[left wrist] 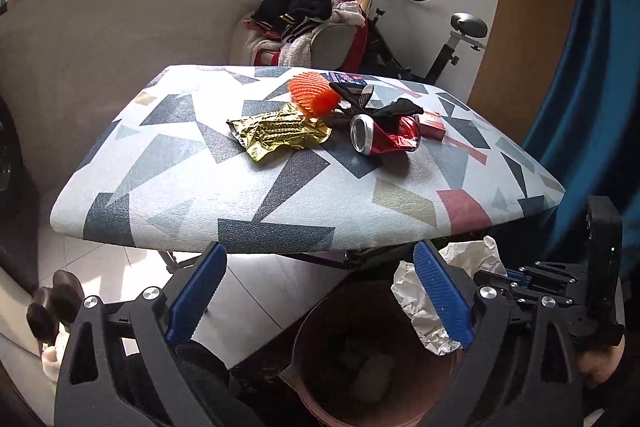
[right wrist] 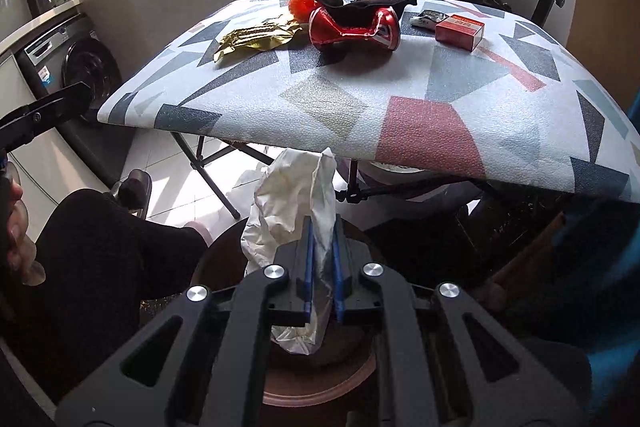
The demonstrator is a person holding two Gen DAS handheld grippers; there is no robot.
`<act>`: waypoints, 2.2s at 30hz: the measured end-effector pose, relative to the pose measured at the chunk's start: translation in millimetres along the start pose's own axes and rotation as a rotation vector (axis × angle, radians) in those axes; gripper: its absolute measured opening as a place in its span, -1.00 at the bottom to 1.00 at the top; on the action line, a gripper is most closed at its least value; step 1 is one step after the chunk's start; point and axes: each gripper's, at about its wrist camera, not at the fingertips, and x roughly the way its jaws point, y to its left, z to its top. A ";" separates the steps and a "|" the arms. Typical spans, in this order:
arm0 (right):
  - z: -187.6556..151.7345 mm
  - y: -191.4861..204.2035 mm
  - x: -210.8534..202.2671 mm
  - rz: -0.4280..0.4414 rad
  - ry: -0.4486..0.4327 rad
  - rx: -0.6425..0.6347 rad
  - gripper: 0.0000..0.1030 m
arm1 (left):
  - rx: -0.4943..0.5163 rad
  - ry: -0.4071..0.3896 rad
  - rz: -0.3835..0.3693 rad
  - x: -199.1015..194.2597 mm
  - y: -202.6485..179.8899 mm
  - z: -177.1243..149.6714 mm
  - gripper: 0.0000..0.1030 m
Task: Collect trash
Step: 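Carry the snack wrapper and tissue into the brown bin and open both tools, then grasp the black glove with the right tool while the left tool grasps the gold foil wrapper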
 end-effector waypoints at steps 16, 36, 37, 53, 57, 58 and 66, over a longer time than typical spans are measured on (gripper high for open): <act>2.0 18.5 9.3 0.005 0.031 -0.065 0.83 | -0.069 0.008 0.036 2.5 18.5 -5.2 0.81; 27.8 3.0 -5.3 -0.002 -0.130 -0.015 0.89 | -0.107 0.006 0.029 10.5 31.8 -1.2 0.81; 33.6 -2.1 -6.6 0.005 -0.149 -0.004 0.89 | -0.111 0.004 0.030 11.3 33.6 0.0 0.81; 181.9 -128.9 63.8 0.219 -0.160 0.428 0.58 | -0.169 0.012 0.023 57.9 68.9 31.3 0.81; 205.5 -141.7 100.0 0.223 -0.132 0.473 0.29 | -0.176 0.020 0.024 73.7 75.0 38.7 0.81; 209.0 -143.9 107.5 0.230 -0.126 0.487 0.20 | -0.183 0.022 0.022 77.2 76.7 40.2 0.81; 230.5 -148.4 85.6 0.379 -0.248 0.567 -0.81 | -0.222 0.034 -0.003 96.8 85.9 47.0 0.81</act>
